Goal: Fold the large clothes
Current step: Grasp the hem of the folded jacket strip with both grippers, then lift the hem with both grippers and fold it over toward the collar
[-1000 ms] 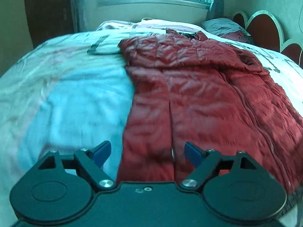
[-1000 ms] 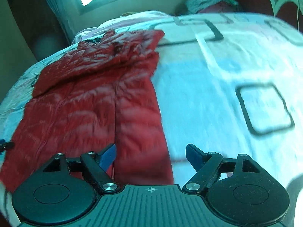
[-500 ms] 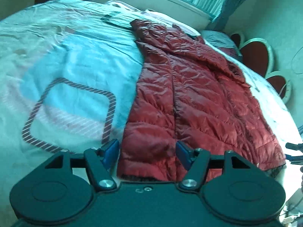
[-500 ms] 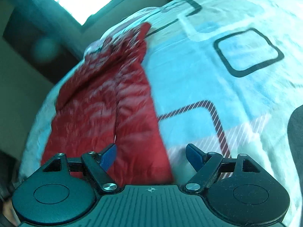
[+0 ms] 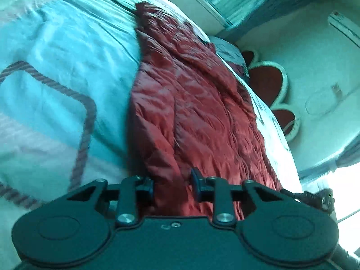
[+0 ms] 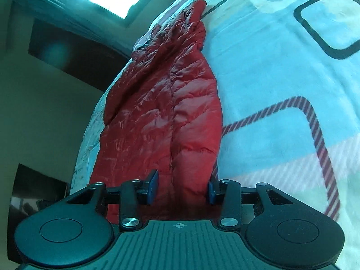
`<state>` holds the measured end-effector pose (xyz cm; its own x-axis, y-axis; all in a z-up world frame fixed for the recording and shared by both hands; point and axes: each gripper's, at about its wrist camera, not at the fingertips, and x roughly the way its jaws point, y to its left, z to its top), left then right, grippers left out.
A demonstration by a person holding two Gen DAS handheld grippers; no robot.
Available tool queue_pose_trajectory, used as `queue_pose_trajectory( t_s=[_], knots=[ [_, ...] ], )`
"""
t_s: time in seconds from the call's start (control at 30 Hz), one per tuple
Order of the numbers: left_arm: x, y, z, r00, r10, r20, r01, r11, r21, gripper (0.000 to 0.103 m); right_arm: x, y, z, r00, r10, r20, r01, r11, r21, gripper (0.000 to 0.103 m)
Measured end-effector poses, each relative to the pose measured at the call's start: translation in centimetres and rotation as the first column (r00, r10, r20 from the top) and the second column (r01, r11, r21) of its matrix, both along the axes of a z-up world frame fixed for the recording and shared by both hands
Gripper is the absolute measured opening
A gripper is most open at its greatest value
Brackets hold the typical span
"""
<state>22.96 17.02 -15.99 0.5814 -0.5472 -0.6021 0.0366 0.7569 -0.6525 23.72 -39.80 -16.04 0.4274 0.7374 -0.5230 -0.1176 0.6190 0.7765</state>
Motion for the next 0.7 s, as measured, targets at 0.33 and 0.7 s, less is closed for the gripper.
queue_pose_trajectory(
  t_s=[0.33,0.7],
  knots=[
    [0.5,-0.1,0.2,0.999,-0.047,-0.01,0.047,0.999,0.016,0.009,1.2,0.9,-0.7,0.992,0.122,-0.024,-0.121,0.991,0.05,0.026],
    [4.4,0.8,6.5,0.952,0.153,0.265,-0.092,0.969,-0.23,0.005,5.6,-0.3,8.0,0.981,-0.114,0.155,0.069,0.961,0.269,0.007]
  ],
)
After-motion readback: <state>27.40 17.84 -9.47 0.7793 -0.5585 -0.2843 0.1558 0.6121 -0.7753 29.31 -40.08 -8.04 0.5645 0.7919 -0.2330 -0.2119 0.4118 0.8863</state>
